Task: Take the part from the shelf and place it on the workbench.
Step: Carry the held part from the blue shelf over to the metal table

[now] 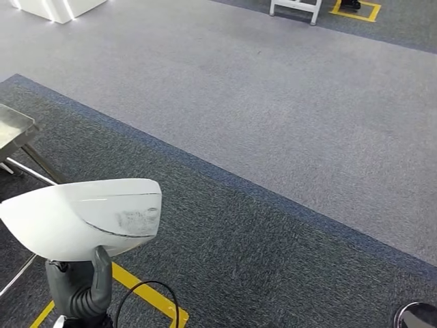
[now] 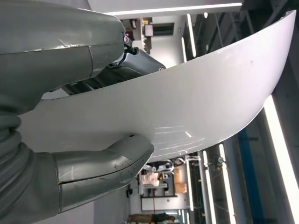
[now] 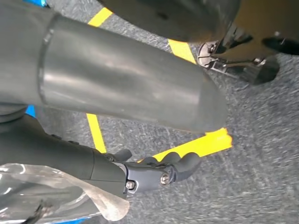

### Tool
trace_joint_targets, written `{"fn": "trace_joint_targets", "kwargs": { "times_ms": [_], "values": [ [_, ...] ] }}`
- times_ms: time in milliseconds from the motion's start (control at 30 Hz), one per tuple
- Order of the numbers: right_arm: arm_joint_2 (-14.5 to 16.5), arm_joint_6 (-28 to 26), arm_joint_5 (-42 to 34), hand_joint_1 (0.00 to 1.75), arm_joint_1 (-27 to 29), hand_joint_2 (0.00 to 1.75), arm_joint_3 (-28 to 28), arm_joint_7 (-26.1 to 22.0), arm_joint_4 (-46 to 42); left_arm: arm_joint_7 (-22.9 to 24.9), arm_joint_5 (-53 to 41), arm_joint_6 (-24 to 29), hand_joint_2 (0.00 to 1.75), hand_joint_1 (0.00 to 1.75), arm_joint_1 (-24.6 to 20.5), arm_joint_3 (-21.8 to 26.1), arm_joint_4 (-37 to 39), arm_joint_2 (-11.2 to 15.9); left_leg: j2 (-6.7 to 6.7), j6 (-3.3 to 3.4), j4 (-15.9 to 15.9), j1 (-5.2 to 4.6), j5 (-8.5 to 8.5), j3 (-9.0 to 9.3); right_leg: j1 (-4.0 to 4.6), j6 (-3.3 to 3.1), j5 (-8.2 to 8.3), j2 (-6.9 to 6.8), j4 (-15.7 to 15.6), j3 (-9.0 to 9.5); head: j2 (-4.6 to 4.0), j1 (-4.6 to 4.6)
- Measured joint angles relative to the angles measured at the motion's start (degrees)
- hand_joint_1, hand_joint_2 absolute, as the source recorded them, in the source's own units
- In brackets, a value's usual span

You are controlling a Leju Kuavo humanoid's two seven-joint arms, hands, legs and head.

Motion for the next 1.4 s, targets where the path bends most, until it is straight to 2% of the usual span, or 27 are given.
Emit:
{"fn": "trace_joint_targets", "kwargs": {
  "times_ms": [33, 100, 167, 233, 267, 300, 333, 367, 433, 467, 533, 600, 667, 733, 767, 800, 833, 900, 967, 1033, 1100, 1167, 1233, 1267, 1300, 1333, 1400],
  "values": [
    [0.0, 0.0, 0.2, 0.00, 0.0, 0.00, 0.0, 0.0, 0.0, 0.0, 0.0, -0.1, 1.75, 1.75, 0.0, 0.0, 0.0, 0.0, 0.38, -0.28, 0.2, -0.01, -0.15, -0.15, -0.03, -0.37, 0.09, -0.73, -0.2, 0.15, 0.00, -0.01],
    [0.1, 0.1, 0.6, 0.00, 0.0, 0.00, 0.0, 0.0, 0.0, 0.0, 0.0, -0.2, 1.75, 1.75, -0.2, -0.1, 0.0, 0.0, 3.25, -0.76, 3.2, -0.18, -2.07, -1.47, -0.17, -1.04, 0.23, -2.38, -0.7, 0.52, 0.00, -0.39],
    [0.2, 0.1, 0.8, 0.00, 0.2, 0.00, 0.1, 0.0, 0.0, -0.1, 0.0, -0.2, 1.75, 1.75, -0.3, -0.2, 0.1, 0.1, 6.31, -1.17, 10.3, -0.11, -5.70, -4.70, -0.01, -1.43, 0.04, -4.24, -0.8, 0.75, 0.00, -0.76],
    [0.2, 0.1, 1.0, 0.00, 0.3, 0.00, 0.1, 0.0, 0.0, -0.1, 0.0, -0.3, 1.75, 1.75, -0.3, -0.3, 0.3, 0.1, 7.03, -1.44, 15.8, 0.08, -7.43, -7.31, 0.13, -1.50, -0.22, -6.08, -0.7, 0.88, 0.00, -0.77],
    [0.2, 0.1, 1.2, 0.00, 0.2, 0.00, 0.1, 0.1, 0.0, -0.1, 0.0, -0.3, 1.75, 1.75, -0.3, -0.3, 0.4, 0.2, 7.17, -1.47, 15.6, 0.14, -6.67, -7.23, 0.16, -1.47, -0.36, -6.88, -0.7, 1.00, 0.00, -0.77],
    [0.2, 0.1, 1.3, 0.00, 0.2, 0.00, 0.2, 0.1, 0.0, -0.1, 0.0, -0.3, 1.75, 1.75, -0.2, -0.3, 0.4, 0.2, 7.41, -1.41, 13.3, 0.16, -4.94, -6.04, 0.18, -1.41, -0.52, -7.61, -0.7, 1.22, 0.00, -0.78],
    [0.2, 0.1, 1.5, 0.00, 0.1, 0.00, 0.3, 0.1, 0.0, -0.1, 0.0, -0.4, 1.75, 1.75, -0.3, -0.3, 0.4, 0.2, 8.15, -1.23, 9.4, 0.10, -2.74, -4.06, 0.19, -1.31, -0.72, -8.27, -0.7, 1.53, 0.00, -0.78],
    [0.3, 0.1, 1.6, 0.00, 0.1, 0.00, 0.4, 0.1, 0.0, -0.2, 0.0, -0.4, 1.75, 1.75, -0.3, -0.3, 0.4, 0.2, 9.76, -0.93, 5.5, -0.21, -1.26, -2.03, 0.30, -1.12, -0.96, -8.88, -0.7, 1.79, 0.00, -0.79],
    [0.3, 0.1, 1.6, 0.00, 0.1, 0.00, 0.5, 0.1, 0.0, -0.2, 0.0, -0.4, 1.75, 1.75, -0.4, -0.4, 0.5, 0.2, 12.21, -0.14, 0.7, -0.83, -0.10, 0.23, 0.57, -0.62, -1.38, -10.04, -0.7, 2.18, 0.00, -0.77],
    [0.3, 0.1, 1.6, 0.00, 0.0, 0.00, 0.5, 0.1, 0.0, -0.3, 0.0, -0.4, 1.75, 1.75, -0.4, -0.4, 0.5, 0.2, 12.59, 0.22, 0.3, -1.12, -0.40, 0.32, 0.69, -0.33, -1.51, -10.66, -0.7, 2.32, 0.00, -0.77],
    [0.3, 0.1, 1.6, 0.00, -0.2, 0.00, 0.6, 0.1, 0.0, -0.3, 0.0, -0.5, 1.75, 1.75, -0.4, -0.4, 0.5, 0.2, 11.17, 0.87, -0.1, -1.03, -0.24, 0.26, 0.65, 0.30, -1.91, -11.30, -0.8, 2.69, 0.00, -0.72],
    [0.3, 0.1, 1.6, 0.00, -0.3, 0.00, 0.7, 0.1, 0.0, -0.3, 0.0, -0.5, 1.75, 1.75, -0.5, -0.5, 0.5, 0.2, 9.77, 1.56, -0.5, -0.66, 0.00, 0.47, 0.49, 0.90, -3.52, -8.61, 1.3, 1.86, 0.00, -0.45],
    [0.3, 0.1, 1.6, 0.00, -0.3, 0.00, 0.8, 0.1, 0.0, -0.3, 0.0, -0.5, 1.75, 1.75, -0.6, -0.6, 0.5, 0.1, 8.38, 2.04, -0.6, -0.44, 0.12, 0.51, 0.38, 1.17, -6.74, -5.10, 8.1, -1.55, 0.00, -0.15],
    [0.3, 0.1, 1.6, 0.00, 0.0, 0.00, 0.9, 0.1, 0.1, -0.3, 0.0, -0.5, 1.75, 1.75, -0.6, -0.7, 0.5, 0.1, 6.73, 2.19, -0.6, -0.47, 0.10, 0.51, 0.39, 1.23, -8.65, -4.25, 14.7, -5.41, 0.00, -0.09],
    [0.3, 0.2, 1.6, 0.00, 0.1, 0.00, 0.9, 0.2, 0.1, -0.3, 0.0, -0.5, 1.75, 1.75, -0.6, -0.7, 0.6, 0.1, 5.84, 2.21, -0.6, -0.48, 0.09, 0.56, 0.39, 1.19, -8.02, -4.17, 15.5, -6.28, 0.00, -0.08],
    [0.3, 0.2, 1.6, 0.00, 0.2, 0.00, 0.9, 0.2, 0.1, -0.3, 0.0, -0.5, 1.75, 1.75, -0.6, -0.7, 0.6, 0.1, 4.93, 2.19, -0.5, -0.48, 0.07, 0.65, 0.38, 1.10, -6.21, -4.02, 13.9, -6.04, 0.00, -0.08],
    [0.3, 0.2, 1.6, 0.00, 0.2, 0.00, 1.0, 0.2, 0.1, -0.3, 0.0, -0.5, 1.75, 1.75, -0.6, -0.8, 0.6, 0.1, 4.04, 2.12, -0.5, -0.45, 0.03, 0.76, 0.35, 0.96, -3.68, -3.49, 10.4, -4.83, 0.00, -0.09],
    [0.3, 0.2, 1.6, 0.00, 0.1, 0.00, 1.0, 0.2, 0.1, -0.3, 0.0, -0.6, 1.75, 1.75, -0.7, -0.8, 0.6, 0.1, 2.52, 1.78, -0.2, -0.43, -0.13, 0.75, 0.11, 0.65, -0.27, -0.72, 2.9, -1.80, 0.00, -0.13],
    [0.3, 0.2, 1.5, 0.00, 0.1, 0.00, 1.0, 0.2, 0.1, -0.3, 0.0, -0.6, 1.75, 1.75, -0.7, -0.9, 0.6, 0.1, 1.27, 1.11, -0.1, -0.30, -0.10, 0.38, 0.04, 0.33, 0.09, 1.06, 0.0, -0.29, 0.00, -0.12],
    [0.2, 0.1, 1.5, 0.00, 0.0, 0.00, 1.0, 0.3, 0.1, -0.3, 0.0, -0.6, 1.75, 1.75, -0.7, -0.9, 0.6, 0.1, 0.30, 0.35, -0.1, -0.08, 0.07, 0.08, 0.11, -0.18, 0.24, 0.00, -0.3, 0.15, 0.00, -0.08],
    [0.3, -0.1, 1.5, 0.00, 0.0, 0.00, 1.0, 0.4, 0.1, -0.2, -0.1, -0.5, 1.75, 1.75, -0.7, -0.9, 0.6, 0.2, 2.38, -0.34, 1.5, -0.19, -1.08, -0.65, 0.00, -0.86, 0.42, -1.53, -0.8, 0.56, 0.00, -0.29],
    [0.3, -0.2, 1.4, 0.00, 0.1, 0.00, 1.0, 0.4, 0.1, -0.2, -0.1, -0.4, 1.75, 1.75, -0.8, -0.9, 0.7, 0.2, 5.80, -0.92, 7.3, -0.27, -4.40, -3.35, 0.02, -1.39, 0.30, -3.29, -1.1, 0.89, 0.00, -0.59],
    [0.4, -0.2, 1.2, 0.00, 0.3, 0.00, 0.9, 0.4, 0.1, -0.2, -0.3, -0.1, 1.75, 1.75, -0.9, -0.9, 0.7, 0.3, 6.92, -1.30, 14.4, -0.04, -7.24, -6.77, 0.11, -1.60, 0.03, -5.19, -1.1, 1.02, 0.00, -0.67],
    [0.4, -0.2, 1.1, 0.00, 0.3, 0.00, 0.9, 0.5, 0.1, -0.2, -0.4, 0.2, 1.75, 1.75, -0.8, -0.9, 0.7, 0.4, 7.07, -1.40, 15.9, 0.06, -7.22, -7.45, 0.12, -1.60, -0.11, -6.10, -1.0, 1.11, 0.00, -0.67],
    [0.4, -0.3, 1.1, 0.00, 0.3, 0.00, 0.9, 0.4, 0.1, -0.2, -0.6, 0.5, 1.75, 1.75, -0.8, -0.9, 0.7, 0.5, 7.23, -1.42, 14.9, 0.13, -6.06, -6.99, 0.13, -1.54, -0.27, -6.92, -1.0, 1.29, 0.00, -0.68],
    [0.4, -0.3, 1.1, 0.00, 0.2, 0.00, 0.9, 0.4, 0.1, -0.1, -0.7, 0.8, 1.75, 1.75, -0.8, -0.9, 0.7, 0.5, 7.64, -1.33, 11.9, 0.15, -4.08, -5.43, 0.13, -1.45, -0.46, -7.66, -1.0, 1.57, 0.00, -0.69],
    [0.5, -0.5, 1.2, 0.00, 0.1, 0.00, 0.9, 0.1, 0.1, -0.1, -0.9, 1.4, 1.75, 1.75, -0.8, -0.9, 0.7, 0.6, 10.29, -0.81, 4.0, -0.25, -0.81, -1.40, 0.32, -1.07, -0.99, -8.95, -1.0, 2.19, 0.00, -0.72]
  ]
}}
